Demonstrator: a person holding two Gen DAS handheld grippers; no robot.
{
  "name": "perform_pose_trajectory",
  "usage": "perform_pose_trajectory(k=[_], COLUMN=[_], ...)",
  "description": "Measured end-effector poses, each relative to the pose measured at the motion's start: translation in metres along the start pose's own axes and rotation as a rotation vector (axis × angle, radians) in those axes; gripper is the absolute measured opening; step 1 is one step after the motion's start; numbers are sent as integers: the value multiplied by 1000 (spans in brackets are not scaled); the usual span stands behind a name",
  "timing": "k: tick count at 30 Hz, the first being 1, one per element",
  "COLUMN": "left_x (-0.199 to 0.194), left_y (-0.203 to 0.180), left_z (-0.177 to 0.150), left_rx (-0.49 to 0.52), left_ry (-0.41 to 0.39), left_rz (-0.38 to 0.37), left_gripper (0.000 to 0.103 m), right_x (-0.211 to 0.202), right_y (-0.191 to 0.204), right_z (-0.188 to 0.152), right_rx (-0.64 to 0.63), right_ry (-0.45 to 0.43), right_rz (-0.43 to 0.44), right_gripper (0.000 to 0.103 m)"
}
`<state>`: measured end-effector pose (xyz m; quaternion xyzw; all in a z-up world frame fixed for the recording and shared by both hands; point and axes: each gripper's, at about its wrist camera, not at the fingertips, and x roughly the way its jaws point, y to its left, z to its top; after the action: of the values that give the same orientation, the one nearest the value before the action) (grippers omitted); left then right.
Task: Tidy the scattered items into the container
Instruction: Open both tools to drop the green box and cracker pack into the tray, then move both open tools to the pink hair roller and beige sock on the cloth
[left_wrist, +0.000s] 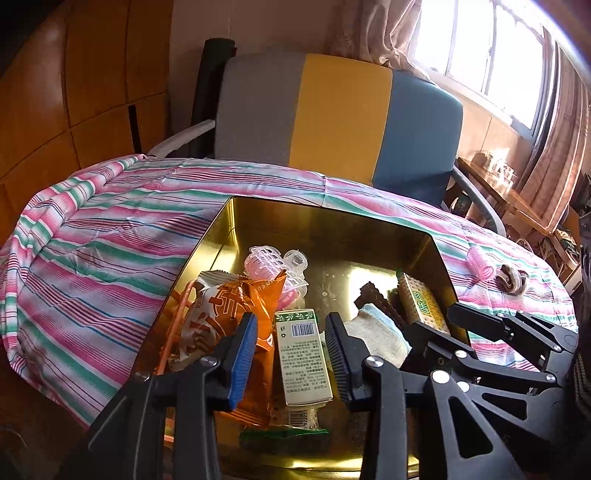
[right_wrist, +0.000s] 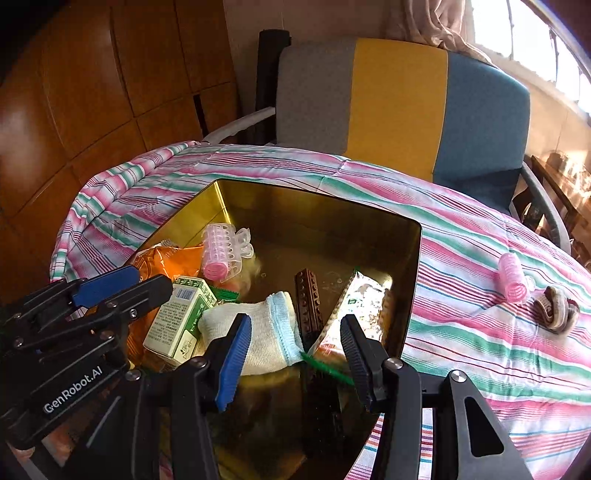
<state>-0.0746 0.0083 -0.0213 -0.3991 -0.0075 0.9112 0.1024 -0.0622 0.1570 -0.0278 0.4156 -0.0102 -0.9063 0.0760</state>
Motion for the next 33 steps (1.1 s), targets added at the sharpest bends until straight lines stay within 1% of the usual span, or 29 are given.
perform_pose_trajectory(k=[6,12,15,20,26,30,33], left_x=[-11,-23,-26,-30,-23,-15,-7], left_y=[1,-20,-38,-73,-127,-163,-188], left_z=[-5,-8,-10,-13,-19,-12,-1], left_rx=[-9,31,62,120,208,264,273], left_ry=[-14,-16,-16,-5,42,65,95], left_rz=[2,-16,-38,-86,-190,-240,-293], left_gripper=[38,40,43,46,46,46,46], right_x=[-9,-26,-32,-42,-57,-70,-76], right_y=[-6,-22,-37,-72,-129,-176,-206], right_z=[-3,-9,-14,-32,-65,-90,-103], right_rx=[31,69,105,172,293,388,438], right_ry=[-20,-57,-64,-63,-47,-36,-31], right_rz=[4,-17,-34,-87,-161,-215,-247], right_gripper=[52,55,56,60,64,65,65])
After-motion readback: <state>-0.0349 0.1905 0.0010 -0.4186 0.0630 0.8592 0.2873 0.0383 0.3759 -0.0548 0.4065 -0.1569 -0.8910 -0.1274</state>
